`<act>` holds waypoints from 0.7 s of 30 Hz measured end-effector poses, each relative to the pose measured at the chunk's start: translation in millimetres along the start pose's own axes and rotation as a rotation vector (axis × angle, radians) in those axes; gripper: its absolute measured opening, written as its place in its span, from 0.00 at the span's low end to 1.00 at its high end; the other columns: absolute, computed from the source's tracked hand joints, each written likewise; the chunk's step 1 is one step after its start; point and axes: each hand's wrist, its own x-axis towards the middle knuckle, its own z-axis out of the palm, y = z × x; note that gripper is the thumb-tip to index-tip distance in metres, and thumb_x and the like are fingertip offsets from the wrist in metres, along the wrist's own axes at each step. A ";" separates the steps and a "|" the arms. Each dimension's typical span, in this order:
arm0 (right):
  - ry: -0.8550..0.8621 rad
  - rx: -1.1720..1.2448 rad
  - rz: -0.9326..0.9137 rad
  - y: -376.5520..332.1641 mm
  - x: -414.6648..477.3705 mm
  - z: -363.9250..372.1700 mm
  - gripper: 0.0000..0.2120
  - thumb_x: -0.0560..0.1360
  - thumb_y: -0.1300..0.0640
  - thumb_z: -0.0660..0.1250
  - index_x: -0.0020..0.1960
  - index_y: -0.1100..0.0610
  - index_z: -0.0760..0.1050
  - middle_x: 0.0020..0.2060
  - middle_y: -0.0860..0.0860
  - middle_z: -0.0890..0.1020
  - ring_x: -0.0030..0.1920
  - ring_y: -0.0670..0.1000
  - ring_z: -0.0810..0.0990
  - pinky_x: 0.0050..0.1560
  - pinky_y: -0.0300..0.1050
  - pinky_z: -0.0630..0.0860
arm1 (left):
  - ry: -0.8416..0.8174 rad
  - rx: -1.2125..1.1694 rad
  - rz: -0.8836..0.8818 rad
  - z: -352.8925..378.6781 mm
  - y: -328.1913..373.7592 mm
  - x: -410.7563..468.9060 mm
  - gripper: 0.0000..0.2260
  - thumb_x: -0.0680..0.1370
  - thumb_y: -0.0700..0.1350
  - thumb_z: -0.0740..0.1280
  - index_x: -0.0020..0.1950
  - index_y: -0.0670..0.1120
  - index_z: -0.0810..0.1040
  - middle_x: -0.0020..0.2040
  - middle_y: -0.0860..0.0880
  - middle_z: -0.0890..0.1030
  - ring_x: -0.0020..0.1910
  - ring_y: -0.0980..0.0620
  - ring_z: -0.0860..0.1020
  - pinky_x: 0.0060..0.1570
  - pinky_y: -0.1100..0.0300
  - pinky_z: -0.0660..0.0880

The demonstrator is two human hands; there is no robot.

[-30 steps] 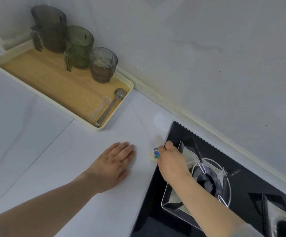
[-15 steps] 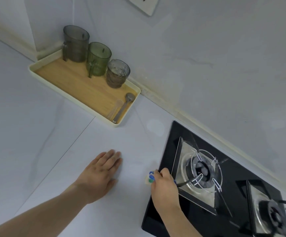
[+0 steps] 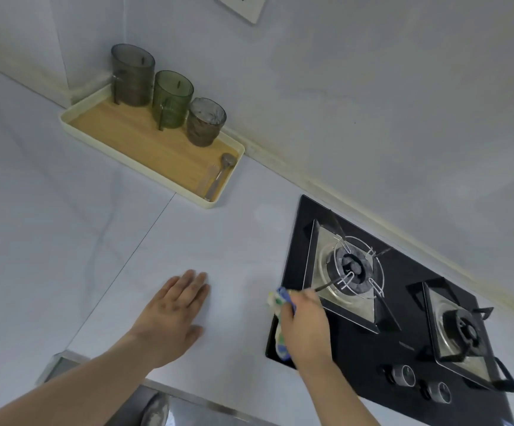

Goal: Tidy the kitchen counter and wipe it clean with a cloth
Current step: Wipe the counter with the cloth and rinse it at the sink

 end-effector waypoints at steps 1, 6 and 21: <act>0.018 -0.016 -0.024 -2.0 15.7 1.0 0.12 0.80 0.58 0.58 0.56 0.54 0.79 0.48 0.49 0.70 0.33 0.52 0.77 0.33 0.48 0.80 | 0.003 -0.001 -0.008 0.8 1.3 -0.8 0.29 0.73 0.56 0.57 0.65 0.38 0.77 0.69 0.40 0.73 0.69 0.42 0.64 0.70 0.52 0.53; -0.084 -0.257 -0.052 4.6 65.6 27.5 0.15 0.80 0.59 0.57 0.65 0.55 0.73 0.56 0.53 0.70 0.50 0.54 0.76 0.47 0.46 0.78 | -0.030 -0.011 -0.042 2.2 4.9 -0.3 0.33 0.73 0.60 0.55 0.71 0.40 0.71 0.72 0.41 0.69 0.71 0.42 0.65 0.72 0.50 0.50; 0.063 -0.069 -0.038 31.7 -86.4 74.2 0.10 0.72 0.61 0.70 0.53 0.53 0.79 0.44 0.47 0.73 0.40 0.48 0.76 0.39 0.50 0.79 | -0.083 0.127 -0.104 -9.7 25.2 -19.8 0.35 0.75 0.62 0.39 0.77 0.43 0.48 0.78 0.42 0.49 0.77 0.44 0.47 0.74 0.49 0.45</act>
